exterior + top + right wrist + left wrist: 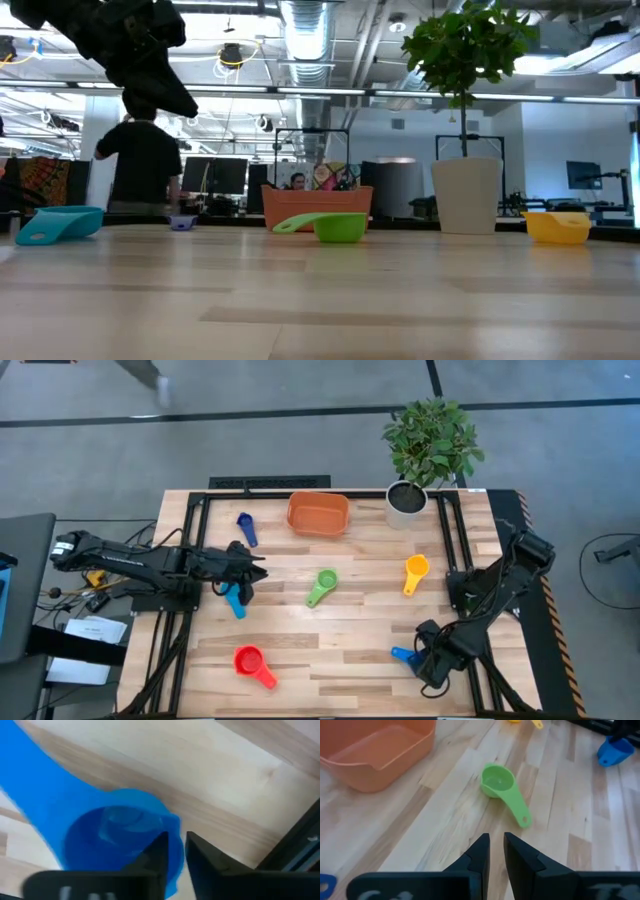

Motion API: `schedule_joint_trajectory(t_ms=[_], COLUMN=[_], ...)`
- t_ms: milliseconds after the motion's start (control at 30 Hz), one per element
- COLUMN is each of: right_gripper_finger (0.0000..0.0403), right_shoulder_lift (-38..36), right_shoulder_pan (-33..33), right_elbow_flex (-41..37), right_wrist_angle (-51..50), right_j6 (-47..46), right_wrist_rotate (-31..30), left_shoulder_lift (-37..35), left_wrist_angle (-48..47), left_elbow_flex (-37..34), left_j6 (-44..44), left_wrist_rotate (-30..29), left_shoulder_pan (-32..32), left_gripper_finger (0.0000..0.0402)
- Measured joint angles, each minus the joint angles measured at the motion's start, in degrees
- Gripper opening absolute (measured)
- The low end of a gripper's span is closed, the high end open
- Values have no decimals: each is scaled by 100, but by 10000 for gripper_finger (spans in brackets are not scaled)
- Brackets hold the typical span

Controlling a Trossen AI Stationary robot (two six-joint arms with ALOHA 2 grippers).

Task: Nest measuring cups in basket
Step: Stack the blue measuring cup on top of the red measuring cup

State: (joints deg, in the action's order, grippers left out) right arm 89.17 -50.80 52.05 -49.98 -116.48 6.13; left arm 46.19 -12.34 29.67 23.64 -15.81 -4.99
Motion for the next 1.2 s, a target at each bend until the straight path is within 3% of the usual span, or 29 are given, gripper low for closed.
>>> schedule_joint_trajectory(t_ms=[167, 333, 733, 933, 1200], right_gripper_finger=[15, 30, 11, 5, 5], right_shoulder_lift=[-13, 8, 15, 15, 15], right_shoulder_pan=[190, 652, 2448, 3196, 3970], right_elbow_flex=[10, 130, 799, 1171, 1507], right_wrist_angle=[342, 452, 768, 1354, 1542], right_j6=[19, 550, 4178, 6148, 7541], right_wrist_rotate=[-155, -346, -1120, -1207, -1231], left_shoulder_lift=[-7, -7, -9, -9, 269], left_wrist_angle=[9, 22, 29, 114, 1111], left_elbow_flex=[0, 0, 0, 0, 2], left_j6=[159, 261, 517, 783, 1320], left_wrist_rotate=[61, 65, 791, 1178, 1167], left_shoulder_pan=[11, 11, 11, 12, 13], left_gripper_finger=[43, 43, 43, 43, 68])
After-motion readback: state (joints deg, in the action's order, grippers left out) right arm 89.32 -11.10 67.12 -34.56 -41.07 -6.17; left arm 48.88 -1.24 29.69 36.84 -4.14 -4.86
